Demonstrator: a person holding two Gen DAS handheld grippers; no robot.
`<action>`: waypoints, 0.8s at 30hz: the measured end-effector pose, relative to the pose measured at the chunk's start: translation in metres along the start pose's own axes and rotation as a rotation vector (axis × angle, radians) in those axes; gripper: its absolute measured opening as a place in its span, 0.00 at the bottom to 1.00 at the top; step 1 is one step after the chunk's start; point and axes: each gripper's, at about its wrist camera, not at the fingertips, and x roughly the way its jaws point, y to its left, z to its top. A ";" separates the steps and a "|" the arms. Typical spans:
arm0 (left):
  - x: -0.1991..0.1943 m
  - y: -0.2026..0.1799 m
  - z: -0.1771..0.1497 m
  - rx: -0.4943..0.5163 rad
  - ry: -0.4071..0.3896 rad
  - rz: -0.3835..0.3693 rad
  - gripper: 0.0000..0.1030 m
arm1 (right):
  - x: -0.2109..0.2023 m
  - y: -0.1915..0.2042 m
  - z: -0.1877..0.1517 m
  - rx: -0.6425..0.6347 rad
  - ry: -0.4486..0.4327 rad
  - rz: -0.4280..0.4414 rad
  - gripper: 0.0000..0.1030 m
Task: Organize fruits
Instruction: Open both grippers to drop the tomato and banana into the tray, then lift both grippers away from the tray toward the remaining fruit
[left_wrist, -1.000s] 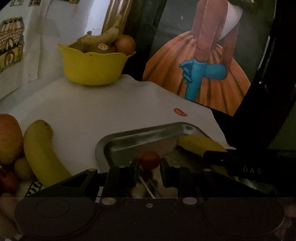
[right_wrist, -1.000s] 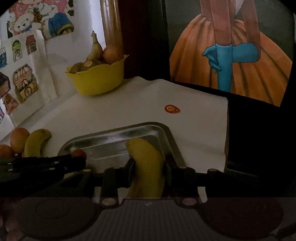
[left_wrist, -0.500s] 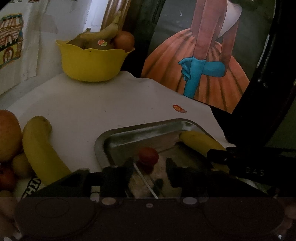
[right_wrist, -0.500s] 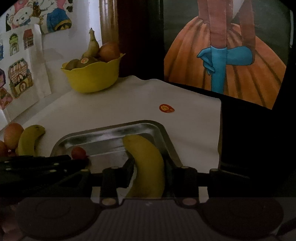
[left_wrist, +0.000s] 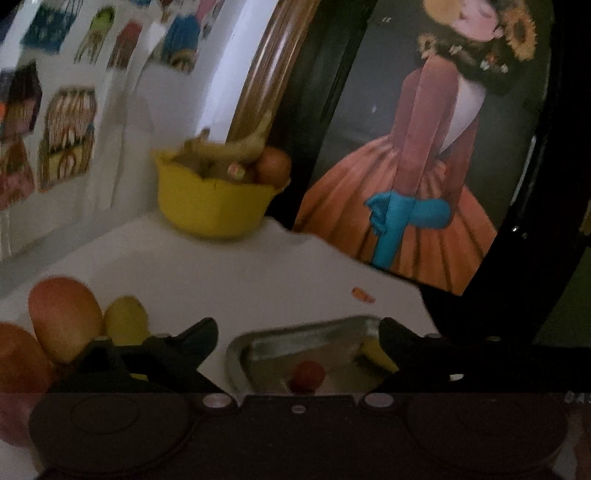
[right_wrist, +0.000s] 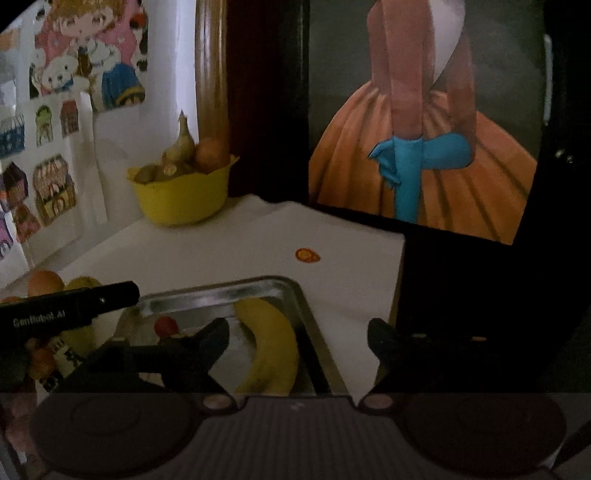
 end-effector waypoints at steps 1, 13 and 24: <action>-0.005 -0.003 0.002 0.018 -0.011 -0.002 0.99 | -0.006 -0.001 0.000 0.007 -0.013 0.001 0.91; -0.100 -0.009 0.015 0.111 -0.107 0.010 0.99 | -0.098 0.025 -0.003 -0.019 -0.142 -0.005 1.00; -0.193 0.053 0.008 0.059 -0.160 0.116 0.99 | -0.158 0.095 -0.023 -0.089 -0.225 0.094 1.00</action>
